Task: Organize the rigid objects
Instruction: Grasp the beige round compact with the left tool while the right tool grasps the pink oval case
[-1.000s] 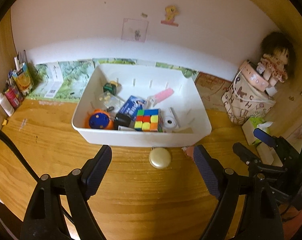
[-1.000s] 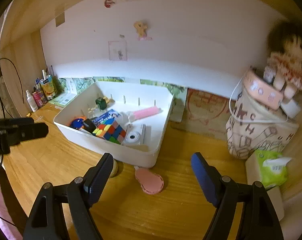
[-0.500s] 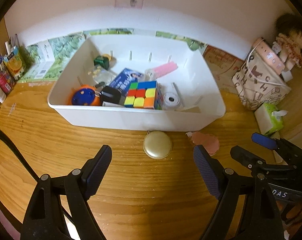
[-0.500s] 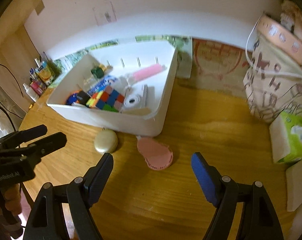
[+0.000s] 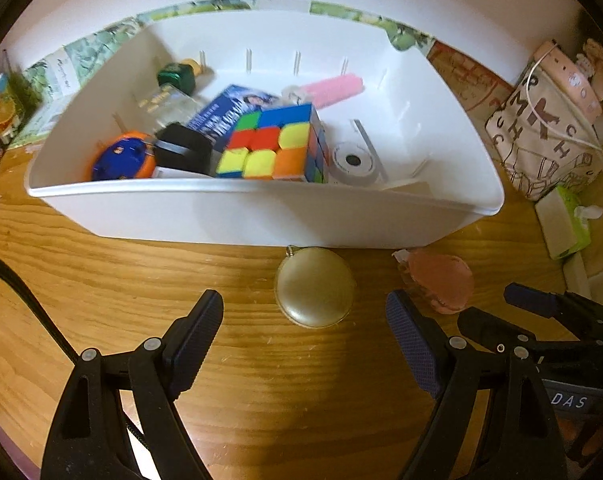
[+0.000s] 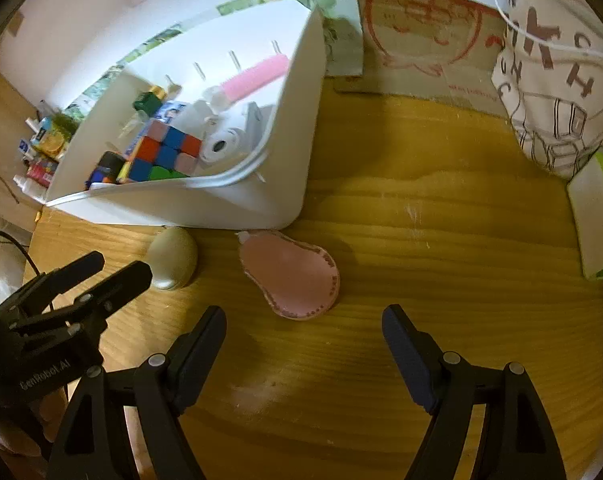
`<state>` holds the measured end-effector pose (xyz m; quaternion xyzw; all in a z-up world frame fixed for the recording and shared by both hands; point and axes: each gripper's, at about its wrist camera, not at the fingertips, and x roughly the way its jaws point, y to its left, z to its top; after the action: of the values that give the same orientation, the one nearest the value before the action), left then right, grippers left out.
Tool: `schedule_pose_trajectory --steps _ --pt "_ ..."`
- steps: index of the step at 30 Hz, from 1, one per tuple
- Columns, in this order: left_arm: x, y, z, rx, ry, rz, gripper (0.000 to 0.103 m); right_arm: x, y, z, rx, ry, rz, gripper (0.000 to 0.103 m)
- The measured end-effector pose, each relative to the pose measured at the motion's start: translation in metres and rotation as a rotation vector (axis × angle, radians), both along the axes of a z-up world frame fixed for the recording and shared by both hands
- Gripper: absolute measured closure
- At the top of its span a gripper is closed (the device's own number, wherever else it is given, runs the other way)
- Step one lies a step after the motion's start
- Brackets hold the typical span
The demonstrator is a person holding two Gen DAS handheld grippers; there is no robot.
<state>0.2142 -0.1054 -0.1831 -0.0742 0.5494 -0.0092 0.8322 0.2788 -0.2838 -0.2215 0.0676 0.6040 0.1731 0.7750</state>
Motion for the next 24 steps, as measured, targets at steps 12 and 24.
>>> schedule_pose_trajectory --steps 12,24 --pt "0.017 -0.006 -0.024 0.078 0.052 -0.015 0.017 0.012 0.012 -0.015 -0.064 0.005 0.032 0.022" --pt "0.023 -0.008 -0.038 0.100 0.089 -0.026 0.017 0.020 0.015 -0.022 -0.112 -0.007 0.052 0.022"
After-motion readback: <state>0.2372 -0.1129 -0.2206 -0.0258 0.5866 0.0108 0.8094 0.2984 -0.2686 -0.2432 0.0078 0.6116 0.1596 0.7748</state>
